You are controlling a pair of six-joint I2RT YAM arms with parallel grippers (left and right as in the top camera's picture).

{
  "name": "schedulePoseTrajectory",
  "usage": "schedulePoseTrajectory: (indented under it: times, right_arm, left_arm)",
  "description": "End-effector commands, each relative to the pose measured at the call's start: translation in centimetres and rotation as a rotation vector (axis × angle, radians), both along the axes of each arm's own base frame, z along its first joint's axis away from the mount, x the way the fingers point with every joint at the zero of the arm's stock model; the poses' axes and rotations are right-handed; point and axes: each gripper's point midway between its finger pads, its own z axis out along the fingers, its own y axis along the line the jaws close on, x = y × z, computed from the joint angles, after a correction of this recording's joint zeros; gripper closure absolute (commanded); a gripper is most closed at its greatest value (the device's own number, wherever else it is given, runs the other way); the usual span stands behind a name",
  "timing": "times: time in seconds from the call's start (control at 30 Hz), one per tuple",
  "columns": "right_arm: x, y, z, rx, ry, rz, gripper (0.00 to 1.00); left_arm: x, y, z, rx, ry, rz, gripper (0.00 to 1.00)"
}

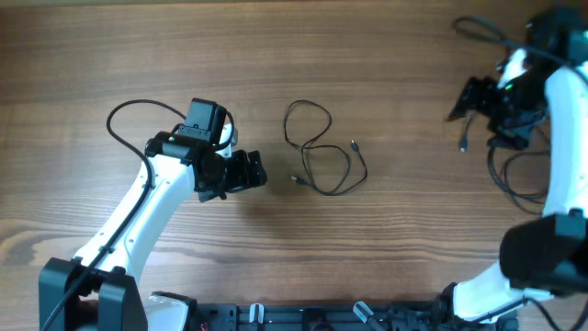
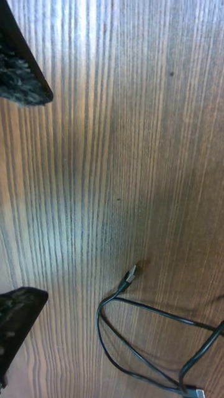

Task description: Untangle cables

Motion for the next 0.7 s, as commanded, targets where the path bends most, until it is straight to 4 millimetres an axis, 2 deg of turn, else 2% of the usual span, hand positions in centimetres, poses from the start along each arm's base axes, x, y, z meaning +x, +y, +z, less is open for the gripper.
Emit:
schedulePoseTrajectory:
  times: [0.0, 0.07, 0.1, 0.23, 0.37, 0.43, 0.5, 0.53, 0.57, 0.63, 0.67]
  right_arm:
    - [-1.0, 4.5, -2.2, -0.013, 0.021, 0.172, 0.12]
    - [-0.8, 8.0, -4.1, -0.015, -0.005, 0.292, 0.07]
    - [-0.5, 10.0, -5.2, -0.016, -0.038, 0.368, 0.02]
    - [1.5, 16.1, -9.5, -0.118, -0.229, 0.565, 0.00]
    - [1.4, 20.6, -12.2, -0.082, -0.341, 0.656, 0.01]
    - [1.5, 23.2, -12.2, -0.002, -0.382, 0.658, 0.02]
    - [2.2, 24.7, -11.9, 0.050, -0.405, 0.536, 0.02]
    - [2.5, 25.0, -11.8, 0.076, -0.394, 0.434, 0.03]
    - [2.5, 25.0, -11.8, 0.111, -0.348, 0.262, 0.06]
    - [1.1, 25.2, -12.1, 0.180, -0.200, -0.021, 0.21]
    - [0.2, 25.4, -12.4, 0.208, -0.105, -0.185, 0.21]
  left_arm:
    - [0.2, 0.9, -0.4, 0.052, 0.002, 0.048, 0.02]
    - [0.5, 2.2, -0.6, 0.114, 0.006, 0.136, 0.01]
    - [0.7, 2.9, -0.7, 0.141, 0.005, 0.177, 0.00]
    - [1.2, 4.6, -0.7, 0.145, 0.014, 0.272, 0.00]
    - [1.2, 4.8, -0.7, 0.145, 0.015, 0.277, 0.00]
    - [1.3, 4.8, -0.7, 0.144, 0.012, 0.277, 0.00]
    - [1.4, 4.8, -0.7, 0.143, 0.008, 0.278, 0.00]
    - [1.4, 4.8, -0.7, 0.143, 0.008, 0.278, 0.00]
    - [1.4, 4.7, -0.7, 0.143, 0.008, 0.277, 0.00]
    - [1.4, 4.7, -0.7, 0.143, 0.009, 0.277, 0.00]
    - [1.4, 4.8, -0.7, 0.143, 0.009, 0.277, 0.00]
